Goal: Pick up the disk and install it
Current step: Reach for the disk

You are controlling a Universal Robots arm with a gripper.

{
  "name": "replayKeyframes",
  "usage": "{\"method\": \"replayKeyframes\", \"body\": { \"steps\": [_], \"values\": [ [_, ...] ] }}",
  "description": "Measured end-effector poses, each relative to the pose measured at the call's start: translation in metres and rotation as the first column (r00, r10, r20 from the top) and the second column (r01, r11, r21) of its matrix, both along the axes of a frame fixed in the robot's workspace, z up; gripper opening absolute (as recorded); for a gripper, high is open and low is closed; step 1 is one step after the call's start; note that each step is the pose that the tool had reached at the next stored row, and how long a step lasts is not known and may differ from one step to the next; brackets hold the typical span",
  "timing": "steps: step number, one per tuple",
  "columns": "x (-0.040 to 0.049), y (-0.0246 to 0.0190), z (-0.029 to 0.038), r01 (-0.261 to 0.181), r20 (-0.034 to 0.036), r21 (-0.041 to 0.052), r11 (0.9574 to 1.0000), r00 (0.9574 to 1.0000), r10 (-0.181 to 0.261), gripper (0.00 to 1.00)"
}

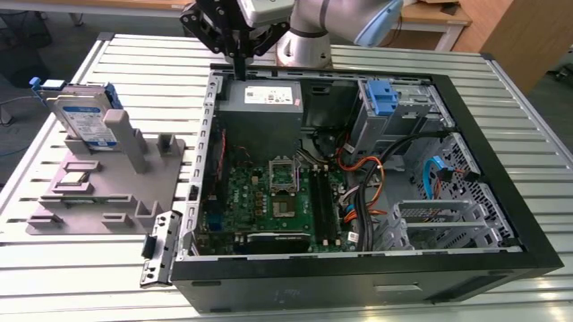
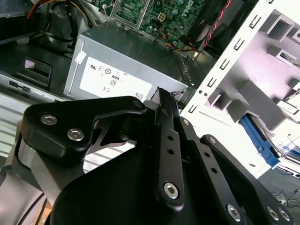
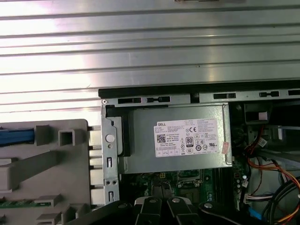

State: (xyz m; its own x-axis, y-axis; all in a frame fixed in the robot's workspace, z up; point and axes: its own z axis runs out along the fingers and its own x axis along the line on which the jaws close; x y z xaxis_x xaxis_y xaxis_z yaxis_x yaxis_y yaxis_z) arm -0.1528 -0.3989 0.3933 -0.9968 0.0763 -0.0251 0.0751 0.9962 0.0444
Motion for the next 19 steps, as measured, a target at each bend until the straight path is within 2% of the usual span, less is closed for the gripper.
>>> {"method": "replayKeyframes", "body": {
  "steps": [8, 19],
  "values": [
    [-0.0098, 0.0000, 0.0000, 0.000, 0.0001, 0.0001, 1.0000, 1.0000, 0.000, 0.10],
    [-0.0103, 0.0000, 0.0000, 0.000, 0.0000, 0.0000, 1.0000, 1.0000, 0.000, 0.10]
  ]
}}
